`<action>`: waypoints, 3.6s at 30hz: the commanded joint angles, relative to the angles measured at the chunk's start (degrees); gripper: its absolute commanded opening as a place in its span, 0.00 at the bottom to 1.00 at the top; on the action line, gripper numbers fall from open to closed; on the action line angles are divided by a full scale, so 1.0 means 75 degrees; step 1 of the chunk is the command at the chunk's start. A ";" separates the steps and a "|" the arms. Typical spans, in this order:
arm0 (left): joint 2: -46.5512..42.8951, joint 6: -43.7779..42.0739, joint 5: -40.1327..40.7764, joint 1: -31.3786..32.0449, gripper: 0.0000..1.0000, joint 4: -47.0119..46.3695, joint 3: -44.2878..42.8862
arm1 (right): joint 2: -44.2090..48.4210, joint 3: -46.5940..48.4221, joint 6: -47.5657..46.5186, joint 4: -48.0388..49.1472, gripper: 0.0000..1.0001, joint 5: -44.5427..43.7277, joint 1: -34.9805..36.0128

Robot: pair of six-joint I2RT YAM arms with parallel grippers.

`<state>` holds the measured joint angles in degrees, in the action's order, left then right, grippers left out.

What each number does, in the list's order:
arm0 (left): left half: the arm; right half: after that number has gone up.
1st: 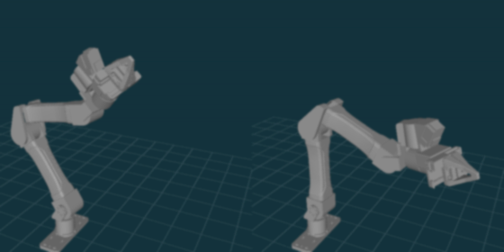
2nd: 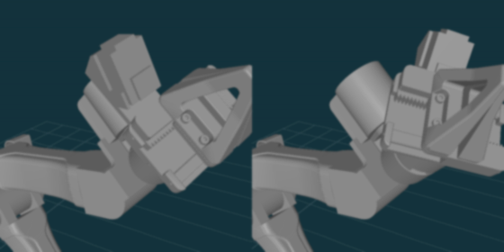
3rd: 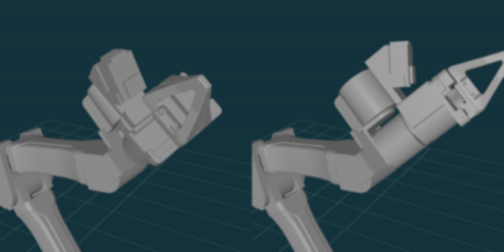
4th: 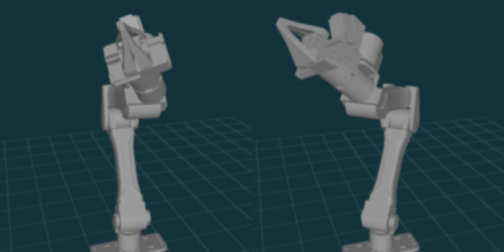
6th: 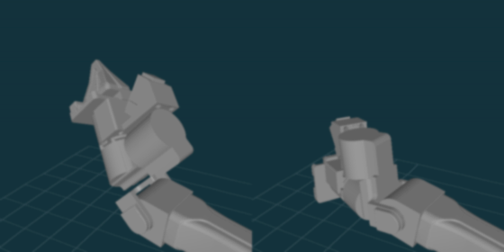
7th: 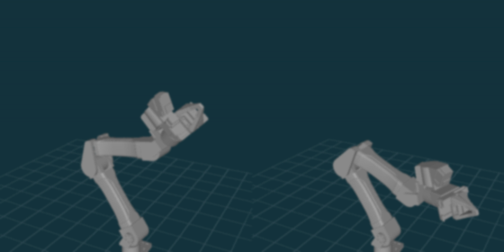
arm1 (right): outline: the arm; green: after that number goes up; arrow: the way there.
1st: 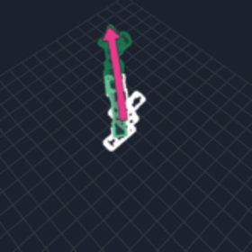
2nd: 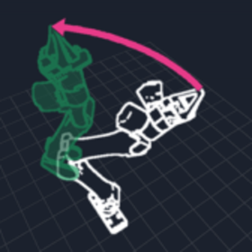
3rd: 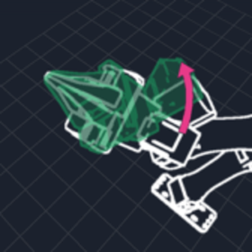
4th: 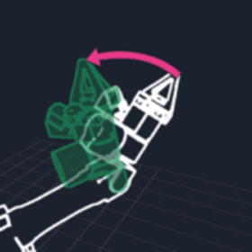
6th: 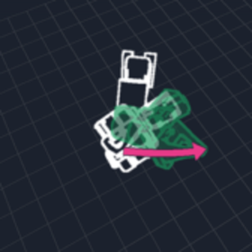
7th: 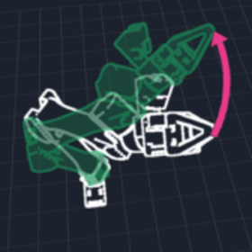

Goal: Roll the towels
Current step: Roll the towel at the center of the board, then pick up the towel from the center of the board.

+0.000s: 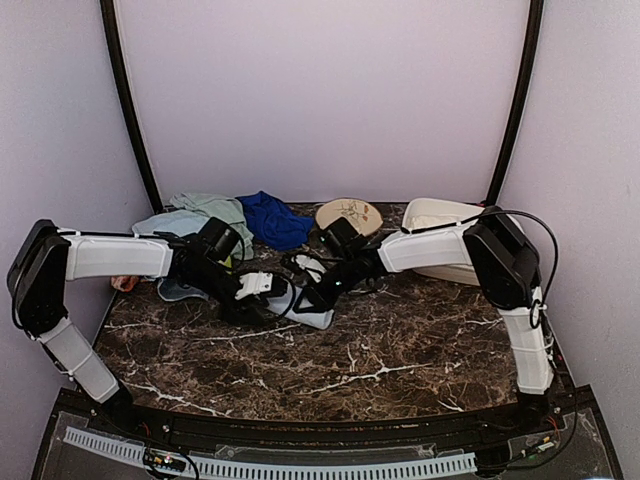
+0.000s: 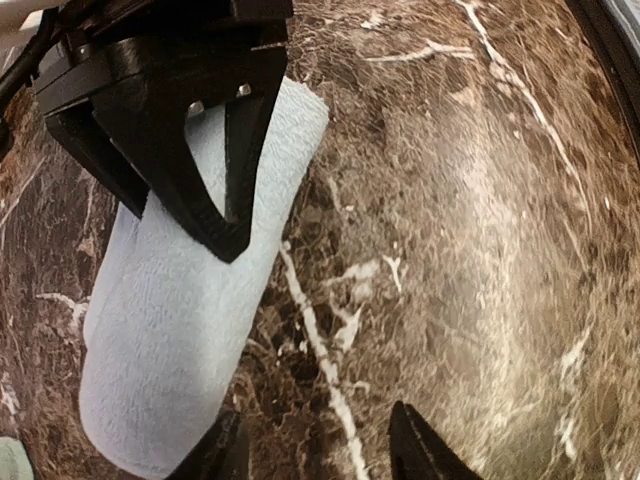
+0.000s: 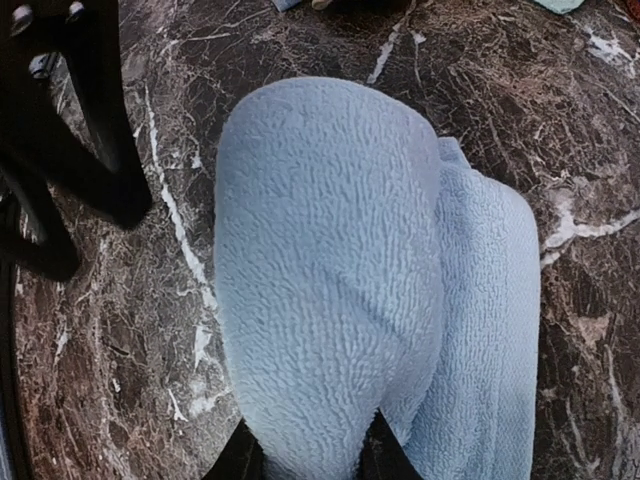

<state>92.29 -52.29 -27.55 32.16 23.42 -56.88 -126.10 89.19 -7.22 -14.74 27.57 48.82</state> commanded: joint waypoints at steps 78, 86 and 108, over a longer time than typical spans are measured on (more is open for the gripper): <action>0.4241 0.0157 -0.2392 0.0458 0.37 0.4261 -0.3639 | 0.3070 -0.4537 -0.1829 0.3116 0.94 -0.5146 0.2233; 0.4241 0.0422 -0.2536 0.0223 0.39 0.4043 -0.3374 | 0.3305 -0.5025 -0.1433 0.3572 0.93 -0.5047 0.2233; 0.4351 0.0455 -0.2977 -0.0084 0.45 0.4466 -0.3627 | 0.1669 -0.3475 -0.2007 0.1757 0.67 -0.5465 0.2415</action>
<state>122.19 -48.86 -54.70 32.82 51.27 -84.77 -110.59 61.56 -22.55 2.85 -11.73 66.61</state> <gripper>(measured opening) 0.445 0.758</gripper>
